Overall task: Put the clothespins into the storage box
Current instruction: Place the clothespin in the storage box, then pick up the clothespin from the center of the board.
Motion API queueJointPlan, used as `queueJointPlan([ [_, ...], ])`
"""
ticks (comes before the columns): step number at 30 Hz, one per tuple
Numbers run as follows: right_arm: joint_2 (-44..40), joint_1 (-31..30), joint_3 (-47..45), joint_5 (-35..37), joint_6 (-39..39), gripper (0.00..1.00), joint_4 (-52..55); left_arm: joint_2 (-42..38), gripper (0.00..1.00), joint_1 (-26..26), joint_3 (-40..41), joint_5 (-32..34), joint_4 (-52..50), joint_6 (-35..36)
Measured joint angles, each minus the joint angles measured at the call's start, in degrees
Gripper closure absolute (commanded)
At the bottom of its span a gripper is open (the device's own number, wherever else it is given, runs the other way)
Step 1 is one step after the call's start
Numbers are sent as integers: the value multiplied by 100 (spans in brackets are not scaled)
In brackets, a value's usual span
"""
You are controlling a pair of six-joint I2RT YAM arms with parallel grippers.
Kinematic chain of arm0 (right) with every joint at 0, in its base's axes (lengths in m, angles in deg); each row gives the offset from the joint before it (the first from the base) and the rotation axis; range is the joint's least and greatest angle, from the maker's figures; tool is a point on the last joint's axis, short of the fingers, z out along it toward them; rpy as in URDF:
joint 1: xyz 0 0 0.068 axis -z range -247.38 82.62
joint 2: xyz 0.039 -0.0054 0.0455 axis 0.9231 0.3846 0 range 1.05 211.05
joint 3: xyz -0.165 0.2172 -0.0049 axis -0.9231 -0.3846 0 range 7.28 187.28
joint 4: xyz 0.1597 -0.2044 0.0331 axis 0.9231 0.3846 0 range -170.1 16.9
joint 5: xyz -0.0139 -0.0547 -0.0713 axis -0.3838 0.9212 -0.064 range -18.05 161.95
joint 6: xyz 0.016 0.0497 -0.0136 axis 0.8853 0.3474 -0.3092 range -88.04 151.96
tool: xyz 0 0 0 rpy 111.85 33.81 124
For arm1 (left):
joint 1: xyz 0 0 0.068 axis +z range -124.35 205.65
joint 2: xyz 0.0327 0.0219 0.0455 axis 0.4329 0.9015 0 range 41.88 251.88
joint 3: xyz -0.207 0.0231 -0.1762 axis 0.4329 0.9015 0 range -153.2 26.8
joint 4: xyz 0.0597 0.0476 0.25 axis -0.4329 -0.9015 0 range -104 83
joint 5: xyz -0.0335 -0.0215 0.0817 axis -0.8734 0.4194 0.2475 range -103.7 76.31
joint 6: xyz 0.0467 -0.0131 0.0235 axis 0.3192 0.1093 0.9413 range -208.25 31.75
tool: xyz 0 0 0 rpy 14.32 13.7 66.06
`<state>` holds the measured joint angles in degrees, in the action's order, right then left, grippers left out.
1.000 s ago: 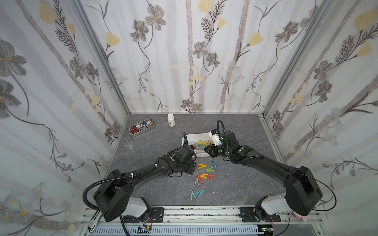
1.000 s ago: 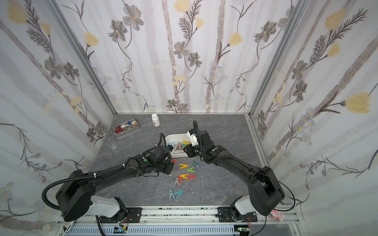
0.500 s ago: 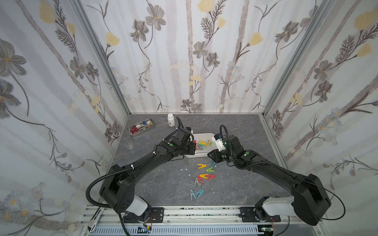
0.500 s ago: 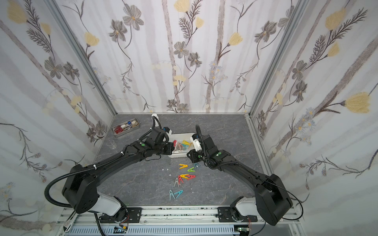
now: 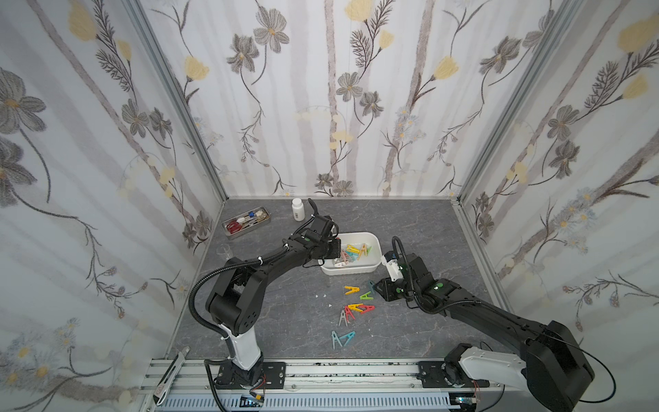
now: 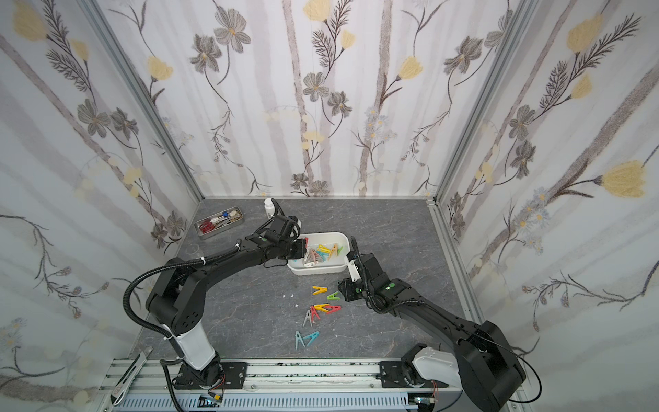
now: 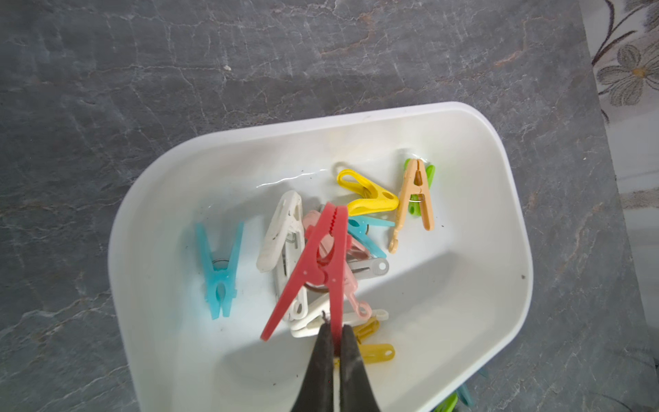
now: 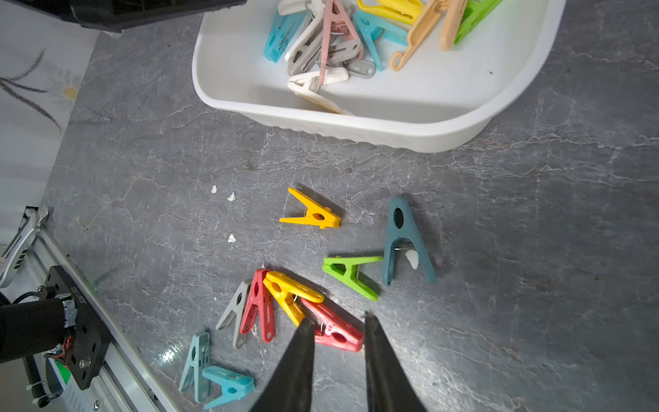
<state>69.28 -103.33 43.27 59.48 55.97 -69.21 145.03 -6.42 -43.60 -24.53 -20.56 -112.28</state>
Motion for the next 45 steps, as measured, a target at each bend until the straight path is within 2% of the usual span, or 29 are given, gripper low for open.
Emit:
queueJointPlan([
  [5,4,0,-44,44,39,73,17,74,88,0,-81,-24,20,2],
  [7,48,0,-31,44,39,73,26,90,77,7,-116,-33,57,0],
  [10,81,0,20,44,37,72,63,92,65,15,-125,-35,94,0],
  [22,160,0,175,46,-11,69,151,-83,65,22,-96,-98,122,0],
  [33,339,-4,238,409,-33,70,387,-999,61,-66,479,31,354,-243],
  [45,1589,2,841,887,-540,70,625,-1665,60,-94,863,330,332,-291],
])
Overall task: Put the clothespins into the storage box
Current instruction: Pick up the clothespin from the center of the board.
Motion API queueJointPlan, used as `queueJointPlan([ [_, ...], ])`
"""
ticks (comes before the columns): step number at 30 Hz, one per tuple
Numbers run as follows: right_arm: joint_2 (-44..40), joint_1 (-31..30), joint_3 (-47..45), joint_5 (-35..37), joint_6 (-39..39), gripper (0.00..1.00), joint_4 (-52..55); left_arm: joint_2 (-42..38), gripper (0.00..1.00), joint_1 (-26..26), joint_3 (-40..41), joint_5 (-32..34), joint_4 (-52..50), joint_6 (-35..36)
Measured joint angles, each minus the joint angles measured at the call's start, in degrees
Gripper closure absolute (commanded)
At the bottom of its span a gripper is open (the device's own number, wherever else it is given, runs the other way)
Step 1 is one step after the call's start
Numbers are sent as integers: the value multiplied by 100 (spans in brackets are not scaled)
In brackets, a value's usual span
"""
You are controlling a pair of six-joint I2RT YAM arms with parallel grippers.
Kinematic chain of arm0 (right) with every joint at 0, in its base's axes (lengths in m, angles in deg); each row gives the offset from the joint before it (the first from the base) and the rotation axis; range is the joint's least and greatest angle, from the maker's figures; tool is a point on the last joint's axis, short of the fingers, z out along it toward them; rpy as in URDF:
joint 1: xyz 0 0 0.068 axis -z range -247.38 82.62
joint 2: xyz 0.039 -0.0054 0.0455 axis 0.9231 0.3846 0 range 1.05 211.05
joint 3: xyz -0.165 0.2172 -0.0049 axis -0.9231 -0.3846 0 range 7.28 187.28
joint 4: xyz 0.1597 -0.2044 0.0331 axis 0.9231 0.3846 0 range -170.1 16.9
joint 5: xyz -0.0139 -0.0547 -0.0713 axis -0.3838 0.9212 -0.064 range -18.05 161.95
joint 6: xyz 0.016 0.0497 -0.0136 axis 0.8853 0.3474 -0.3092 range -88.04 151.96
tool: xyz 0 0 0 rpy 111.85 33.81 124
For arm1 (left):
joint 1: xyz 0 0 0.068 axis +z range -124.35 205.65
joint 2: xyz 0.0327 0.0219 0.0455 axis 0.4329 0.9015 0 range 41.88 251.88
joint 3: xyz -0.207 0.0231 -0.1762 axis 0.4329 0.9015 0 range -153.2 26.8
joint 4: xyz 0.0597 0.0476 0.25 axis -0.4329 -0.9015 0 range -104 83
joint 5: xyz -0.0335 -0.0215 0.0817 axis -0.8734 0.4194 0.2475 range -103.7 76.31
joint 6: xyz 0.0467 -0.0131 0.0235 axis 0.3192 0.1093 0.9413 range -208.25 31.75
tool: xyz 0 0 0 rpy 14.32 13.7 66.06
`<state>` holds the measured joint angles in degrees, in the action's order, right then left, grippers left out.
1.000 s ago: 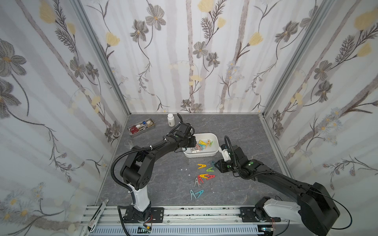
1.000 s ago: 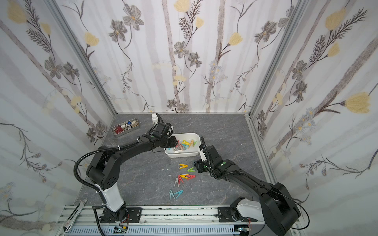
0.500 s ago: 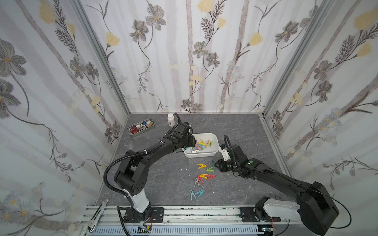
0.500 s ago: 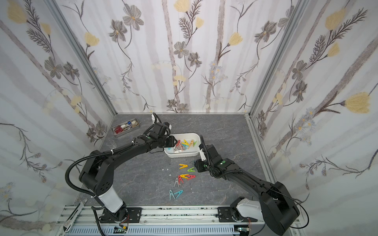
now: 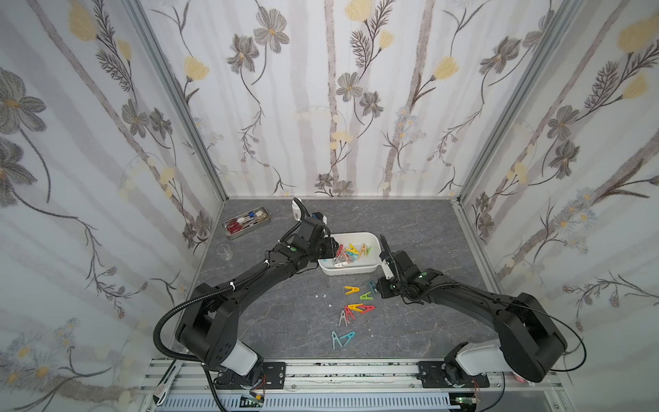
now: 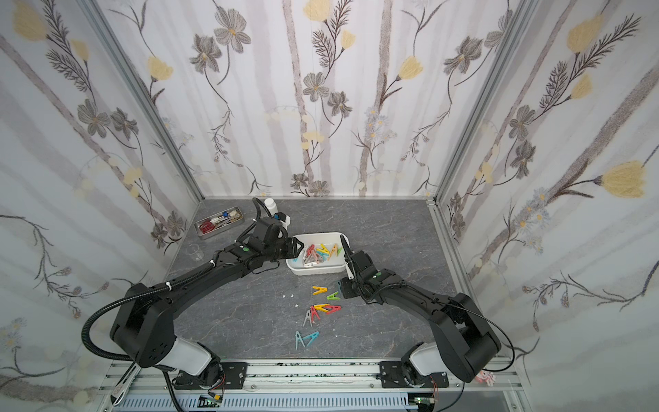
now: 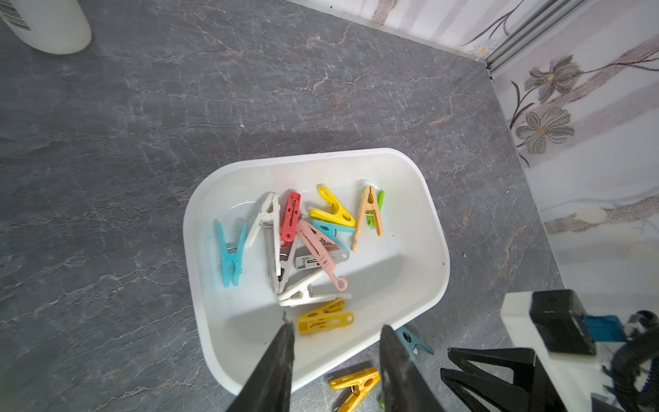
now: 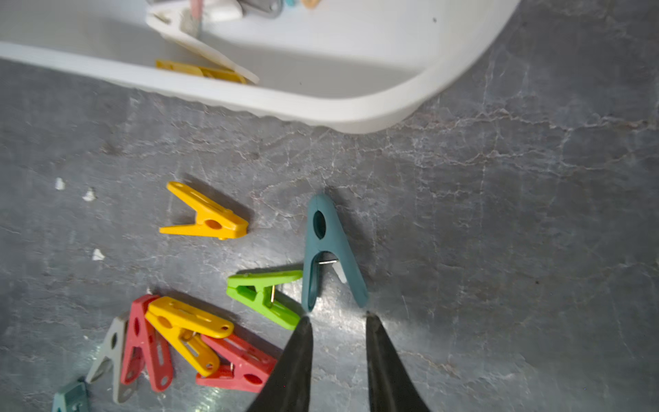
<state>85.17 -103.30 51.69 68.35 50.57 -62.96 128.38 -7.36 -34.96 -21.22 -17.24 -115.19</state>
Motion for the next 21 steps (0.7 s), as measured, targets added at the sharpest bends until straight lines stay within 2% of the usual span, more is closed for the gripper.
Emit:
queueJointPlan([
  [13,656,72,330,210,-437,67,15,-310,59,0,140,61,-142,109],
  [21,1014,96,481,269,-632,70,-17,-439,58,0,243,109,-160,107],
])
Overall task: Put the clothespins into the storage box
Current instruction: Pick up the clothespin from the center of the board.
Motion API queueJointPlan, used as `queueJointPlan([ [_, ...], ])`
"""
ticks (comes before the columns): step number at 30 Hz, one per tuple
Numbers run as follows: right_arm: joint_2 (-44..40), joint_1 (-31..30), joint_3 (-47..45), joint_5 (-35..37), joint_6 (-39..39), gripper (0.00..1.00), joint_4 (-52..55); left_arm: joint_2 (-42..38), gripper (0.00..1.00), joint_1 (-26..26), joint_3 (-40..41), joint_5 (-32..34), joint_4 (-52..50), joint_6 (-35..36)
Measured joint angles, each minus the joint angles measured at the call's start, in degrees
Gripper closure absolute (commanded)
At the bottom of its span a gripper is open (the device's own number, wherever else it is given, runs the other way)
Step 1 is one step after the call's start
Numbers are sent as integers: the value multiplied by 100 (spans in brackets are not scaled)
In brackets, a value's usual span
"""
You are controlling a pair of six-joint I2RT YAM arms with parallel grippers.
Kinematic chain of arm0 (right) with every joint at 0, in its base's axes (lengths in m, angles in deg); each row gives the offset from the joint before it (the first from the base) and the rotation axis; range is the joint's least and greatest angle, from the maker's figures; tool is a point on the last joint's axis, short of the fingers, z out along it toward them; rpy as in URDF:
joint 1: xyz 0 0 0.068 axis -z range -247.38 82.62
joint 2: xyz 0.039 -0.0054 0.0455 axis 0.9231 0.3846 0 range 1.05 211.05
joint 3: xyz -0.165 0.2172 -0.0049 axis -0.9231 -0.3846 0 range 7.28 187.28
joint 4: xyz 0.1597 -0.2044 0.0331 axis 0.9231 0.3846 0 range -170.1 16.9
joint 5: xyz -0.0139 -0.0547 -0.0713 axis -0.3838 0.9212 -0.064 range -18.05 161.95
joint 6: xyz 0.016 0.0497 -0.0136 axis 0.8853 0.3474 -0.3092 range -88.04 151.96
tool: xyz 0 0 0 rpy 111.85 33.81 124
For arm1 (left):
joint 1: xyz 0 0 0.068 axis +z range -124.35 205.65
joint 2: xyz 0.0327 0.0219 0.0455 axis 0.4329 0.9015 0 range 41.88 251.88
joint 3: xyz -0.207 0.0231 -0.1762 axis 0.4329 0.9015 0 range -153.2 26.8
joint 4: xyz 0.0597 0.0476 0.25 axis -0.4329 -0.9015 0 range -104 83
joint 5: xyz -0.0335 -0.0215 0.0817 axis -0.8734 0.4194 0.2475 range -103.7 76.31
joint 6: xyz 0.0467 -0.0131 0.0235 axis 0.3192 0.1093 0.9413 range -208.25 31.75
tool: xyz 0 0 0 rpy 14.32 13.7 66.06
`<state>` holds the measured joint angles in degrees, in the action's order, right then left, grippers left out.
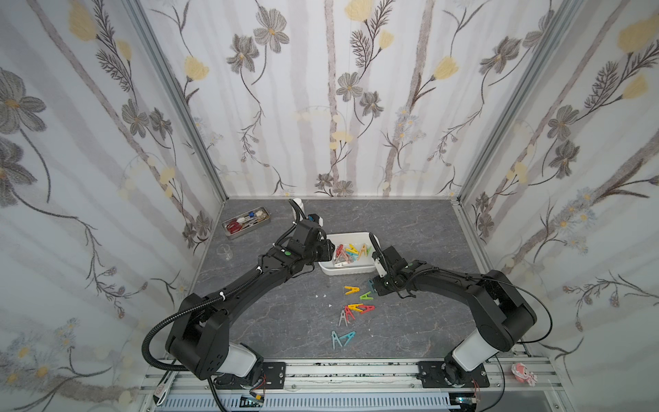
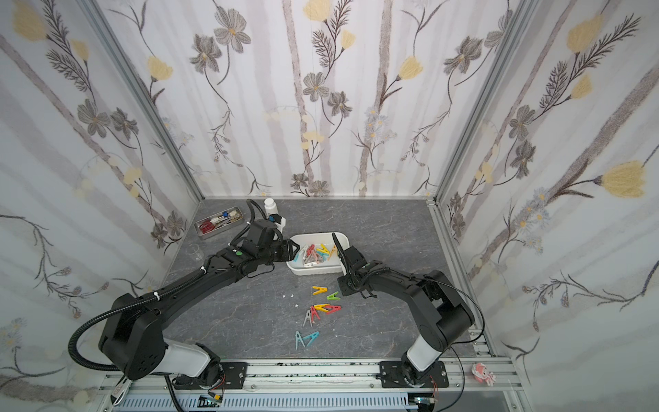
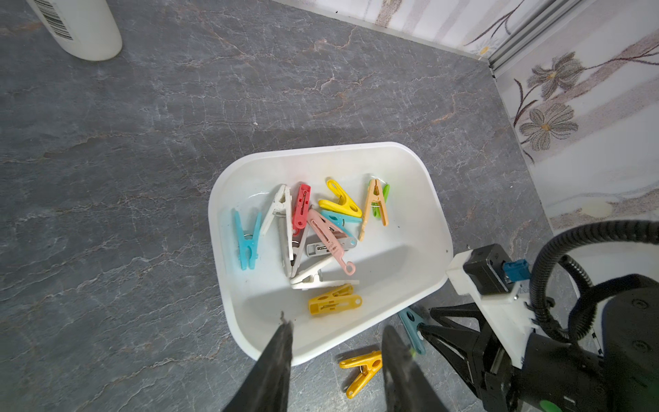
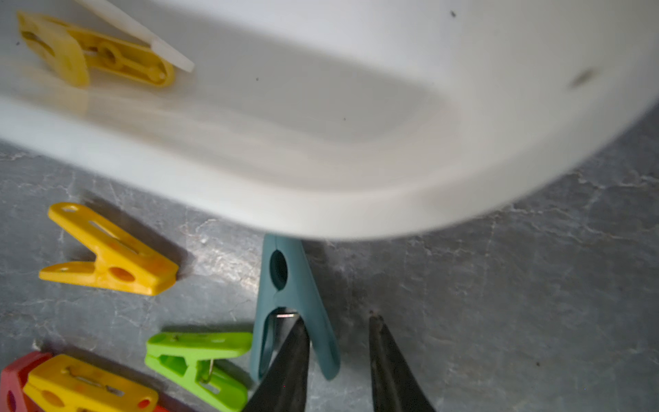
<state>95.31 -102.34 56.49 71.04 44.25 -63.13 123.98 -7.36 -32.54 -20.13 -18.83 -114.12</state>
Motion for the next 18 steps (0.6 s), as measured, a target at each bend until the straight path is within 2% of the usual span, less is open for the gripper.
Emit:
queueJointPlan([
  [8,79,0,59,-26,-87,82,-22,-151,57,2,74,76,-22,2],
  [14,74,-26,48,-120,-103,94,-31,-170,57,2,105,101,-46,2],
  [18,-11,-39,-37,-177,-101,97,-44,-170,57,2,107,129,-59,2],
])
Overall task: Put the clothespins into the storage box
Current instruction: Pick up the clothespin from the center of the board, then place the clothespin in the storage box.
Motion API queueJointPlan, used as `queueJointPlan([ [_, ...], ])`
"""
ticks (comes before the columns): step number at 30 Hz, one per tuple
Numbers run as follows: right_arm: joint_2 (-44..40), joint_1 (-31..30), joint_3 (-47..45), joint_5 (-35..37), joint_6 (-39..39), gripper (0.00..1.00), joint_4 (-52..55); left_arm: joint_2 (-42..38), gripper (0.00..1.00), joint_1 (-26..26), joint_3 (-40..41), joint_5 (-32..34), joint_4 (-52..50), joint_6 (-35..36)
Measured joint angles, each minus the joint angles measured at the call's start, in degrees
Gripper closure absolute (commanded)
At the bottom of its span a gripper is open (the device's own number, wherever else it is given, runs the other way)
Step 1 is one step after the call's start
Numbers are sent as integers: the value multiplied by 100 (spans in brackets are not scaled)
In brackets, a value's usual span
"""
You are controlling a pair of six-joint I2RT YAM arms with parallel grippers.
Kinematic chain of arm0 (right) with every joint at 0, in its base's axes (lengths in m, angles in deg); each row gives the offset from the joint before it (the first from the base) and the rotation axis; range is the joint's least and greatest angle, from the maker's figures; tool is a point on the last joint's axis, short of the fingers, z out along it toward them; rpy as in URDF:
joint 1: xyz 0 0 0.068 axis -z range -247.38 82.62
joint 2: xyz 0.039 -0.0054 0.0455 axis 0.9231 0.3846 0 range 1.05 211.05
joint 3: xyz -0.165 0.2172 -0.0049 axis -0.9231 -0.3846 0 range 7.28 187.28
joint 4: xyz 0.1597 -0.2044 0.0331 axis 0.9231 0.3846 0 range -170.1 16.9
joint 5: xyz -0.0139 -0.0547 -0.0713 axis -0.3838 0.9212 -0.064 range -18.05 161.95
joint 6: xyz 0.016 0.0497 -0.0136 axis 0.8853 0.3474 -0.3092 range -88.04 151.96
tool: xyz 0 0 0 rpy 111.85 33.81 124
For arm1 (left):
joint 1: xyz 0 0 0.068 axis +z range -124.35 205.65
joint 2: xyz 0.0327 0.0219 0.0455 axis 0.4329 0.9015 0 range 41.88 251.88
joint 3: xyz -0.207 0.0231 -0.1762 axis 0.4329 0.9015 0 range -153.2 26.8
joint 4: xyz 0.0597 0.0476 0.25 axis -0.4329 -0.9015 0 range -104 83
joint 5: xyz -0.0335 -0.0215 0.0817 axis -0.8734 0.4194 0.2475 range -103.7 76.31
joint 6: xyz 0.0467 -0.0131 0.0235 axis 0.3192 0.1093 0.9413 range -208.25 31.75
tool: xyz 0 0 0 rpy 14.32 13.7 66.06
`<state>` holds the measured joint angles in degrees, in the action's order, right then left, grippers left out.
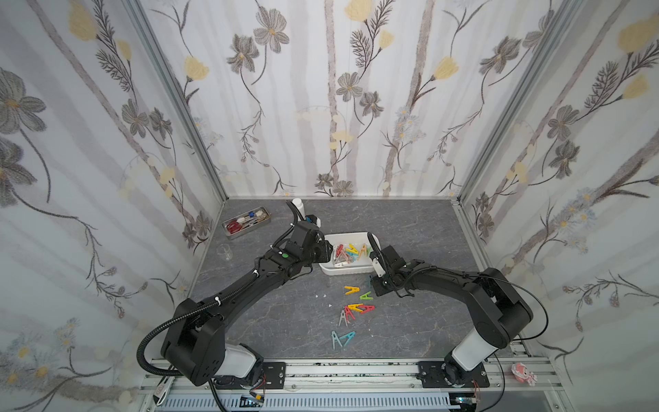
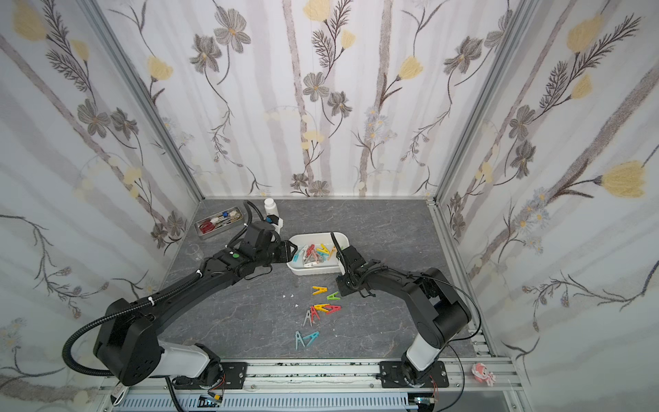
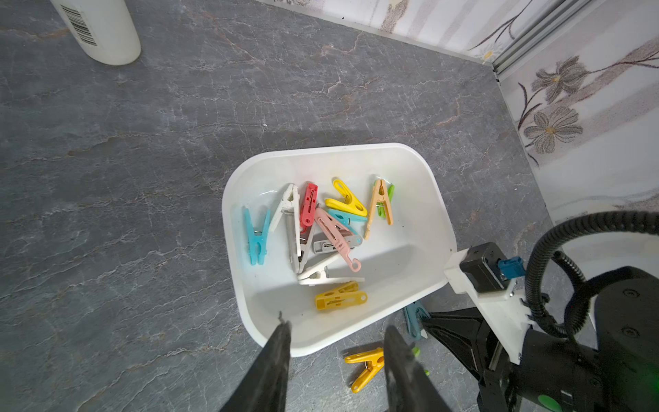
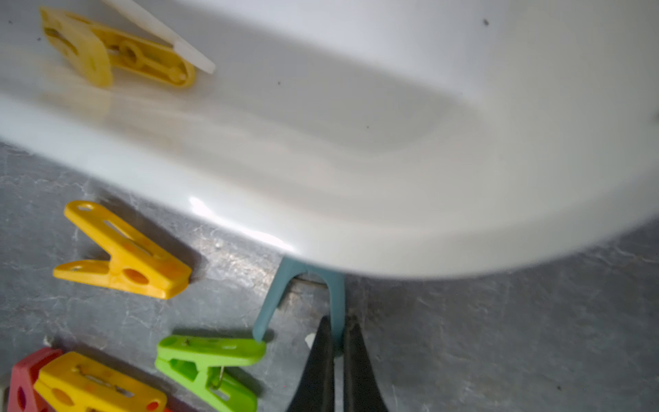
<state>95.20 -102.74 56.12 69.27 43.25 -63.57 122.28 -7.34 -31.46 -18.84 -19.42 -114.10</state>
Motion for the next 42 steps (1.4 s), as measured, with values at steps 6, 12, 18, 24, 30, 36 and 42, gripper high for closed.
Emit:
queueJointPlan([
  [6,-439,-15,-184,-157,20,100,87,-55,57,0,66,46,-2,-7],
  [12,-946,-15,-278,-304,70,100,304,-92,58,4,131,90,0,-11],
  [18,-1552,-15,-297,-496,297,100,614,-90,58,4,151,153,17,-7],
  [24,-1440,15,474,-855,472,100,758,-52,55,4,225,168,55,-74],
  [30,-341,74,1755,-1097,407,100,750,-282,55,4,636,149,173,-284],
  [36,713,92,2704,-1064,310,100,638,-752,55,4,1121,170,146,-560],
  [42,1270,96,3036,-914,256,100,514,-1095,55,4,1351,208,61,-778],
])
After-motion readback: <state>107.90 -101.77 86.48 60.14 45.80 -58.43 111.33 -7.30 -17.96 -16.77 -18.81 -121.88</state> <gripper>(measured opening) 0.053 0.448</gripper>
